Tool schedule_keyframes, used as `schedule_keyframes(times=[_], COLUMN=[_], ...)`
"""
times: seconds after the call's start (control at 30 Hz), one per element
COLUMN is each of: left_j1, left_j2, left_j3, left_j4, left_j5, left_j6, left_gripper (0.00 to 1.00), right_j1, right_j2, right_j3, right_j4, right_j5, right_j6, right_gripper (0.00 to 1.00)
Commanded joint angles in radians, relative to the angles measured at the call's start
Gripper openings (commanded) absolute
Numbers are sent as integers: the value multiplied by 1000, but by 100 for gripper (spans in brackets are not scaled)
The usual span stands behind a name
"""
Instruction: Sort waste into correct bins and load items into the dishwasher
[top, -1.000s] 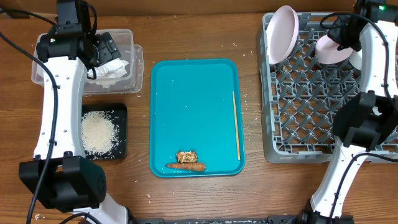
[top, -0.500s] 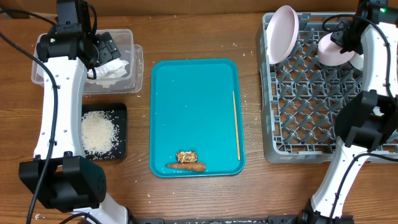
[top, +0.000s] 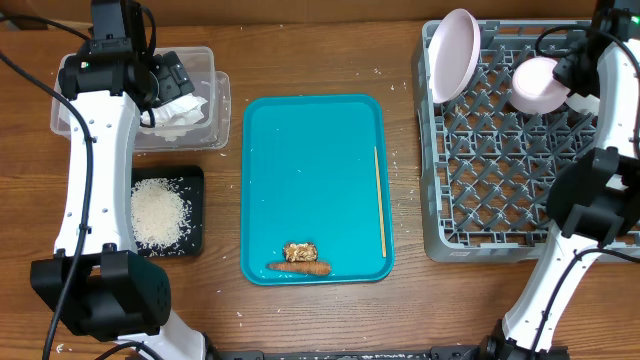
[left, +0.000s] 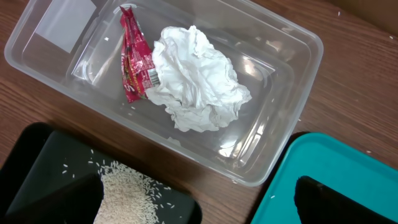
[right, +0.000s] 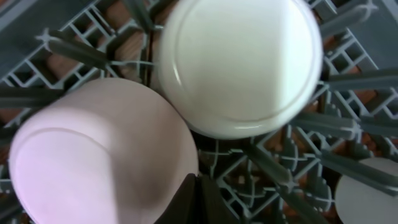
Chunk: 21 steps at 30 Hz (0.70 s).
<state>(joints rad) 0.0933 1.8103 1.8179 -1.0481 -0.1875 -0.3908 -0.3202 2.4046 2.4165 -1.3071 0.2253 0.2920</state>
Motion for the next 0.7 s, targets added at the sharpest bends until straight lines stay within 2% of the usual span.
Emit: schedule_keyframes(times=[0.0,0.17,0.27,0.43,0.67], left_j1=[-3,-3,-3,-3,-3], left_j2=[-13,-13,-13,-13,-13], left_j3=[-3,-3,-3,-3,-3], left_j4=[1,1,1,1,1], left_j5=[4,5,5,4,4], left_j6=[-17,-17,-17,-17,-17], left_gripper=[100,100,100,100,100], right_j1=[-2,13,23,60,186], right_j2=[-39,-67,-79,-109,-220], right_j3=[97,183,209,211,211], right_j4=[-27,-104,-151,-212,-317], right_j5=[17,-55,-232,-560,-579], right_j6=[17,16,10,-84,-89], right_gripper=[4,4,4,4,4])
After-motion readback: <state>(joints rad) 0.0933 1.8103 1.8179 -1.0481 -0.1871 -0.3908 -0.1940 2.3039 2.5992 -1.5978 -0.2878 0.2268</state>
